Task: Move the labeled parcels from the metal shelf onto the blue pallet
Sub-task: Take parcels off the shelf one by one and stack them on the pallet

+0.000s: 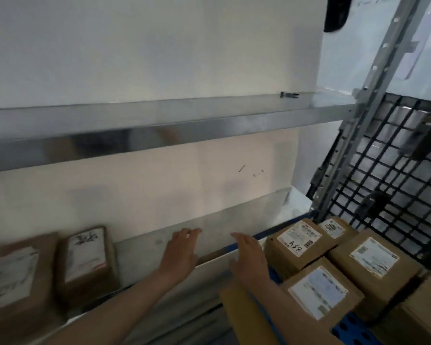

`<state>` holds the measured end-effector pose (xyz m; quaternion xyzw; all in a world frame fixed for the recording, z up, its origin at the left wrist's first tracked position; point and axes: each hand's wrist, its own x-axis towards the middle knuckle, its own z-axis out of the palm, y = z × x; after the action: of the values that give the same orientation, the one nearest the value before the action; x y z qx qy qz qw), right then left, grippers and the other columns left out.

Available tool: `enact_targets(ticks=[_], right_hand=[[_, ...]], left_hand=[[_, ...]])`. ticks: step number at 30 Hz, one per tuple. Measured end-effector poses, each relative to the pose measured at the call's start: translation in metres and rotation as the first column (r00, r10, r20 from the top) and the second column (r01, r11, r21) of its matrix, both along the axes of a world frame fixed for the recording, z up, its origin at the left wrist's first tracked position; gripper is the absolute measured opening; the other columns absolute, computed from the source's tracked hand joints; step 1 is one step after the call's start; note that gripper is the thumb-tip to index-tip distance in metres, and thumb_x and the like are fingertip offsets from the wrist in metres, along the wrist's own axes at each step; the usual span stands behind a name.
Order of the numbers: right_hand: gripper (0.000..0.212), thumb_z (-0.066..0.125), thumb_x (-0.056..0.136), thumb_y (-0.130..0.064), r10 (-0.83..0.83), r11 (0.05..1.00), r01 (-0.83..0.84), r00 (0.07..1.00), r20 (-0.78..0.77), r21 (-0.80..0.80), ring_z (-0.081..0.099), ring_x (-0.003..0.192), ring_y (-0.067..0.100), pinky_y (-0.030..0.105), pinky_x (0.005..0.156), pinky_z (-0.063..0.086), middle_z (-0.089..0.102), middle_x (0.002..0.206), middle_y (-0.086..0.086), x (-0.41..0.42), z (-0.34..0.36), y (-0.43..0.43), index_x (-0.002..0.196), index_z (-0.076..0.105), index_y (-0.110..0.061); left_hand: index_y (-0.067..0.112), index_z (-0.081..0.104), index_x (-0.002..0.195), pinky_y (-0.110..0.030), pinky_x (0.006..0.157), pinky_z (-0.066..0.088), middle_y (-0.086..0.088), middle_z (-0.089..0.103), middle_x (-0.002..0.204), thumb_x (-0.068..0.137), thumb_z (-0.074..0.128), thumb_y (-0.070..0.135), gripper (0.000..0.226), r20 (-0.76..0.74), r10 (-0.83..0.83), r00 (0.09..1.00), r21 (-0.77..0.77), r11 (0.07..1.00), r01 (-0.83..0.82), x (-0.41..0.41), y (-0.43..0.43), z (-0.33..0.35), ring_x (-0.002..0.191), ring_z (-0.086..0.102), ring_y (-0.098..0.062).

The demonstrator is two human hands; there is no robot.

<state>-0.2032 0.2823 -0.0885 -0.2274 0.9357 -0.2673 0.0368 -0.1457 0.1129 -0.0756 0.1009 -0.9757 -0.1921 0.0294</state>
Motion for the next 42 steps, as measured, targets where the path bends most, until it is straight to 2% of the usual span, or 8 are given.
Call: enact_targets(ticks=[11,16,20,24,28,31,37,42], right_hand=[[0.058,0.06,0.087,-0.034,0.346,0.937,-0.347,0.925,-0.156,0.022,0.041,0.129,0.014,0.027,0.112,0.026,0.044,0.141,-0.004,0.111,0.042,-0.153,0.138,0.036,-0.023],[0.047,0.064,0.079,-0.033,0.407,0.91,-0.415,0.891,-0.199,0.004,0.055,0.116,0.019,0.038,0.104,0.043,0.06,0.124,-0.003,0.198,0.046,-0.187,0.123,0.05,-0.024],[0.04,0.062,0.079,-0.024,0.456,0.87,-0.488,0.853,-0.253,-0.074,0.061,0.105,0.018,0.035,0.093,0.052,0.065,0.116,-0.002,0.282,0.054,-0.213,0.119,0.053,-0.025],[0.048,0.06,0.084,-0.022,0.539,0.811,-0.577,0.801,-0.259,-0.097,0.054,0.117,0.021,0.037,0.097,0.049,0.055,0.131,0.0,0.355,0.057,-0.245,0.129,0.044,-0.026],[0.049,0.062,0.08,-0.024,0.636,0.751,-0.659,0.742,-0.214,-0.053,0.054,0.117,0.021,0.039,0.098,0.048,0.056,0.127,-0.001,0.405,0.062,-0.28,0.127,0.048,-0.024],[0.042,0.06,0.082,-0.025,0.679,0.714,-0.698,0.708,-0.196,-0.048,0.054,0.116,0.024,0.039,0.097,0.046,0.059,0.123,0.0,0.435,0.065,-0.312,0.123,0.051,-0.021],[0.057,0.063,0.084,-0.028,0.746,0.66,-0.751,0.648,-0.152,0.037,0.044,0.127,0.02,0.036,0.106,0.039,0.048,0.137,0.001,0.489,0.07,-0.386,0.136,0.039,-0.019],[0.06,0.063,0.083,-0.027,0.777,0.626,-0.78,0.619,-0.118,0.029,0.044,0.127,0.022,0.038,0.105,0.039,0.047,0.138,0.0,0.525,0.082,-0.474,0.137,0.037,-0.02]], left_hand=[[0.021,0.027,0.142,-0.036,0.107,0.031,-0.005,0.035,0.145,0.091,0.05,0.019,0.057,-0.129,0.375,0.918,-0.078,0.919,-0.386,0.163,-0.116,0.051,0.131,0.033,-0.024],[0.016,0.027,0.142,-0.037,0.104,0.036,-0.009,0.038,0.142,0.093,0.045,0.018,0.052,-0.135,0.478,0.868,-0.118,0.862,-0.493,0.271,-0.146,0.059,0.128,0.038,-0.027],[0.014,0.033,0.138,-0.037,0.096,0.04,-0.009,0.047,0.134,0.089,0.044,0.012,0.05,-0.145,0.537,0.831,-0.147,0.819,-0.554,0.365,-0.167,0.055,0.121,0.044,-0.029],[0.012,0.035,0.136,-0.037,0.098,0.041,-0.01,0.047,0.133,0.084,0.052,0.012,0.054,-0.097,0.648,0.756,-0.12,0.746,-0.655,0.456,-0.19,0.051,0.123,0.042,-0.029],[0.013,0.037,0.133,-0.037,0.099,0.04,-0.011,0.045,0.134,0.085,0.055,0.016,0.051,-0.055,0.733,0.678,-0.099,0.672,-0.734,0.527,-0.216,0.052,0.126,0.038,-0.03],[0.013,0.038,0.133,-0.039,0.099,0.043,-0.011,0.044,0.135,0.085,0.056,0.017,0.051,-0.04,0.787,0.615,-0.062,0.612,-0.788,0.567,-0.235,0.053,0.125,0.04,-0.03],[0.018,0.039,0.134,-0.038,0.104,0.04,-0.007,0.044,0.139,0.09,0.054,0.024,0.047,-0.036,0.866,0.499,-0.011,0.499,-0.867,0.626,-0.283,0.05,0.126,0.042,-0.027],[0.016,0.041,0.128,-0.032,0.1,0.039,-0.007,0.047,0.133,0.088,0.058,0.024,0.044,-0.091,0.873,0.48,-0.013,0.481,-0.877,0.673,-0.35,0.064,0.122,0.044,-0.026]])
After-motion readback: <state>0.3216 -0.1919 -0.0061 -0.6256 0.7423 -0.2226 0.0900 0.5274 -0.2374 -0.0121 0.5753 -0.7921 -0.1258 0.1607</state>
